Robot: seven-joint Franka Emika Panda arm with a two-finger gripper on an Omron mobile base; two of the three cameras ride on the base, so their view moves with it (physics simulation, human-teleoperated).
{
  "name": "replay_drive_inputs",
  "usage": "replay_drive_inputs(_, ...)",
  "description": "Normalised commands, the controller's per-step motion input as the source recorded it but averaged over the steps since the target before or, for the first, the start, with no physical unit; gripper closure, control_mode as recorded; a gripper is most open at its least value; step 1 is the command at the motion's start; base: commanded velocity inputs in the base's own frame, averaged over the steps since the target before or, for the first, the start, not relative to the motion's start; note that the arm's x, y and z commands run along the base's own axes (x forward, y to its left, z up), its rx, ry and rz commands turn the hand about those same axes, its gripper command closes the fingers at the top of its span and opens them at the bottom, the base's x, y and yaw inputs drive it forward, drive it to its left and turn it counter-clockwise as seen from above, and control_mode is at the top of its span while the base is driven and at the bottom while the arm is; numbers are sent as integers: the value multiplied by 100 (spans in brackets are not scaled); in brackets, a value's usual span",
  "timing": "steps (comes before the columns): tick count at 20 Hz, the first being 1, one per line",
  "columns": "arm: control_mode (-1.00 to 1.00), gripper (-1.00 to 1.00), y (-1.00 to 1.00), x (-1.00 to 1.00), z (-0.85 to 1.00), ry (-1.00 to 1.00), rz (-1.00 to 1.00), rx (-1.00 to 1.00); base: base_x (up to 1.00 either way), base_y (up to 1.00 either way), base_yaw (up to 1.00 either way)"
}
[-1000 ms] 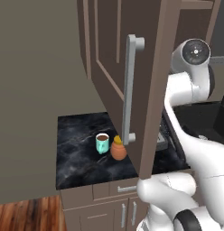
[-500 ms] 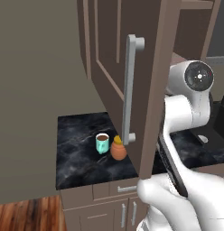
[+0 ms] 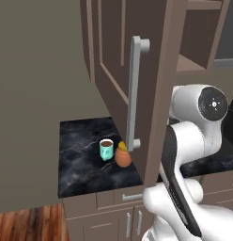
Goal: Pick the syrup bottle and honey bottle from the cabinet and place them next to the mug.
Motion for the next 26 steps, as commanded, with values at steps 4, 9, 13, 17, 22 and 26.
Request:
replay_drive_inputs(4,-100,100,24,-12,-25,0,10,-5,0,0,0)
replay_drive_inputs(9,-100,100,20,-7,-32,0,8,-6,0,0,0)
replay_drive_inputs(13,-100,100,-10,0,-4,-2,9,-1,0,0,0)
replay_drive_inputs(17,-100,100,-27,0,0,-2,9,0,0,0,0)
replay_drive_inputs(22,-100,100,-1,-2,0,0,25,0,0,0,0)
replay_drive_inputs(26,-100,100,8,0,0,0,37,0,0,0,0)
